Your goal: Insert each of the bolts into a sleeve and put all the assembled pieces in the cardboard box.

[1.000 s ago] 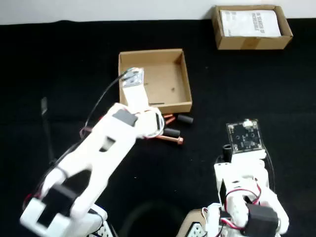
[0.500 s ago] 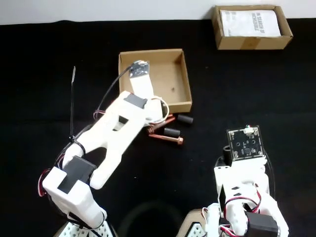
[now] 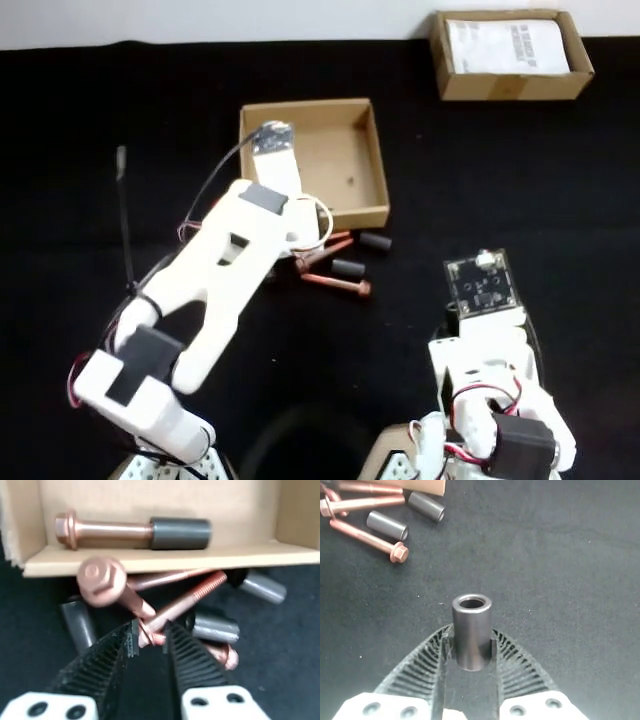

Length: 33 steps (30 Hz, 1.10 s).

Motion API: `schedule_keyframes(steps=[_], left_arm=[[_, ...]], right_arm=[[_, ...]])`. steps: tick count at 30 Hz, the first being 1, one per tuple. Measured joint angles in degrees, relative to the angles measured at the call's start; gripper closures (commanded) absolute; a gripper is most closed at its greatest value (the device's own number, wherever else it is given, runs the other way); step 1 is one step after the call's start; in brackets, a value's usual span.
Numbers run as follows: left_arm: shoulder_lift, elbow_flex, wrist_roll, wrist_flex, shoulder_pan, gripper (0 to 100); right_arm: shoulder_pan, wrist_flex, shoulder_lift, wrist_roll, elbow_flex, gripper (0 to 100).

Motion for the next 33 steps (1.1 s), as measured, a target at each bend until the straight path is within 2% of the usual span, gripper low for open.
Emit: schedule_keyframes(steps=[17, 23, 33], left_arm=[[-3.1, 1.7, -0.1, 0.1, 0.0, 83], [-3.1, 3.0, 0.0, -0.1, -3.3, 82], [-3.1, 9.0, -1.6, -9.5, -6.0, 83]], right_arm=[[-0.1, -1.8, 0.0, 0.4, 0.4, 99.2], [-0.1, -3.6, 0.0, 0.4, 3.0, 99.2], [-0.1, -4.7, 0.0, 0.4, 3.2, 99.2]])
